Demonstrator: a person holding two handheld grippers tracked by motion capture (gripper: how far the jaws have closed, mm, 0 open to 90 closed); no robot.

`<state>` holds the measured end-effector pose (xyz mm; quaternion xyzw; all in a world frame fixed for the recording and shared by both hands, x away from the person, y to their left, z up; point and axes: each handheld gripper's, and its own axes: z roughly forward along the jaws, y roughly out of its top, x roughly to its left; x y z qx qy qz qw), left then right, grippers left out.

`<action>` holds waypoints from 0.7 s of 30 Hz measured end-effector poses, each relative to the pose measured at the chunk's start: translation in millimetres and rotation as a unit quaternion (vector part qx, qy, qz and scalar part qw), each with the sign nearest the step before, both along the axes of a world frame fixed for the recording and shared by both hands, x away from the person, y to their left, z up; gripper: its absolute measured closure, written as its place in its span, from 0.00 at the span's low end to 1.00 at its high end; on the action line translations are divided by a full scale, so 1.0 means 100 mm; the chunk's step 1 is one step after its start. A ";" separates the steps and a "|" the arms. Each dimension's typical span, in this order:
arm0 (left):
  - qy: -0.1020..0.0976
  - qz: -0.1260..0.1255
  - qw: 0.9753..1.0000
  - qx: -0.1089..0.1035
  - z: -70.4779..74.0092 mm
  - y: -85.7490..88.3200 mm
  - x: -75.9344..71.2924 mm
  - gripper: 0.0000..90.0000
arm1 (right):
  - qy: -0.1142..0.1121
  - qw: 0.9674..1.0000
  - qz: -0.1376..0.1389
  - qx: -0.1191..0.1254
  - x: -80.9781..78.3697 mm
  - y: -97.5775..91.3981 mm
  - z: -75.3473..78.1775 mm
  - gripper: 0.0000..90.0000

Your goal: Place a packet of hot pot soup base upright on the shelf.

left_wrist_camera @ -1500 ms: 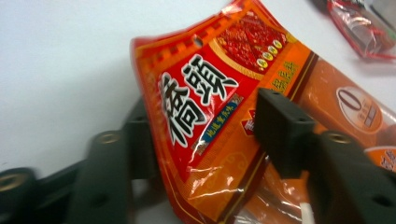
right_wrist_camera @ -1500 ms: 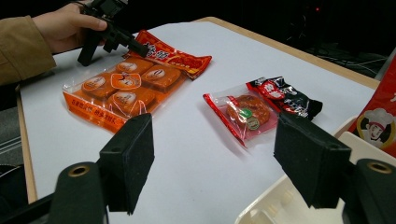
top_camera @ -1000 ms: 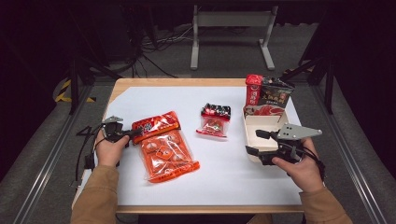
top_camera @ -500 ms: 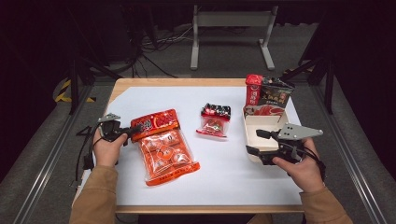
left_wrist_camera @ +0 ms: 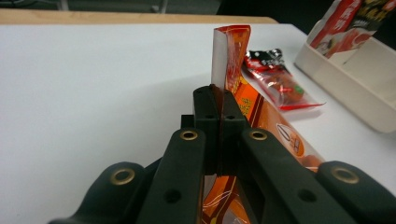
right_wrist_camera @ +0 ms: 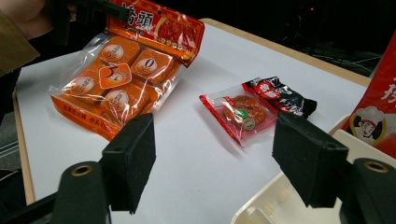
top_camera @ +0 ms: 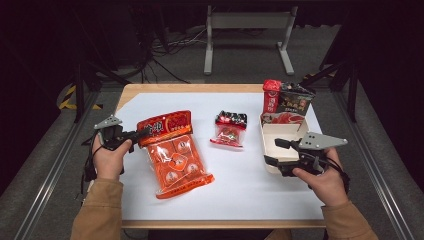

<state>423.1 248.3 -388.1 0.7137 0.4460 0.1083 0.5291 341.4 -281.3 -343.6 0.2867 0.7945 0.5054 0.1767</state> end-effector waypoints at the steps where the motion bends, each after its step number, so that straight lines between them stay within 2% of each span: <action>1: -0.002 -0.002 1.000 -0.004 0.03 0.00 -0.02 1.00 | -0.001 1.000 0.000 0.000 0.00 0.00 0.01 0.35; 5: -0.015 -0.013 1.000 -0.020 0.17 -0.04 -0.11 1.00 | -0.001 1.000 0.001 0.006 -0.02 -0.01 0.03 0.37; 6: -0.015 -0.013 1.000 -0.020 0.17 -0.04 -0.11 1.00 | -0.001 1.000 0.001 0.006 -0.02 -0.01 0.03 0.37; 8: -0.031 -0.021 0.999 -0.020 0.28 -0.08 -0.17 1.00 | -0.001 1.000 0.001 0.009 -0.02 -0.01 0.05 0.38; 11: -0.039 -0.027 0.999 -0.022 0.35 -0.10 -0.22 1.00 | 0.001 1.000 0.003 0.009 -0.03 -0.01 0.05 0.39; 12: -0.050 -0.031 0.998 -0.025 0.42 -0.13 -0.26 1.00 | 0.002 1.000 0.004 0.009 -0.03 0.00 0.05 0.39; 14: -0.060 -0.040 0.997 -0.025 0.48 -0.16 -0.30 1.00 | 0.002 1.000 0.007 0.008 -0.03 0.01 0.06 0.41; 21: -0.077 -0.063 0.995 -0.031 0.62 -0.23 -0.42 1.00 | -0.003 1.000 0.013 0.002 -0.05 0.01 0.11 0.47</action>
